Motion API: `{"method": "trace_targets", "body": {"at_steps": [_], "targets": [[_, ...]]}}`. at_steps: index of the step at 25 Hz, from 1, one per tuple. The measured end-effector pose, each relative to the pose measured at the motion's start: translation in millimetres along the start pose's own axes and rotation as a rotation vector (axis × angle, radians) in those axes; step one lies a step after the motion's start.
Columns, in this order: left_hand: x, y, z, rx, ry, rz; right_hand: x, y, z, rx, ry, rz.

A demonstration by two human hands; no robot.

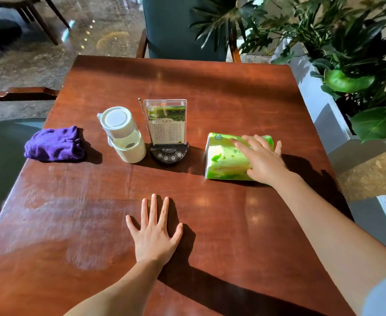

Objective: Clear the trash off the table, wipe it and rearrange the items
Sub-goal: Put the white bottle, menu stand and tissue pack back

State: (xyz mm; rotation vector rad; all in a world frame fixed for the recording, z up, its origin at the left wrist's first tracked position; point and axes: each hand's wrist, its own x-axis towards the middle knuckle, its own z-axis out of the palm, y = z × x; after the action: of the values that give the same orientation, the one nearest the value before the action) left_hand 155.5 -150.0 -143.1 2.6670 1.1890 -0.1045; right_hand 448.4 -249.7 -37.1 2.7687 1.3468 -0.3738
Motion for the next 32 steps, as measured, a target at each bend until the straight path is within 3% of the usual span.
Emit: {"method": "trace_targets", "body": {"at_steps": [6, 32], "targets": [[0.9, -1.2, 3.7, 0.022, 0.035, 0.002, 23.4, -29.6, 8.4, 0.067, -0.047, 0.109], [0.5, -3.4, 7.2, 0.050, 0.054, 0.017, 44.1, -62.3, 2.0, 0.073, -0.059, 0.108]]}}
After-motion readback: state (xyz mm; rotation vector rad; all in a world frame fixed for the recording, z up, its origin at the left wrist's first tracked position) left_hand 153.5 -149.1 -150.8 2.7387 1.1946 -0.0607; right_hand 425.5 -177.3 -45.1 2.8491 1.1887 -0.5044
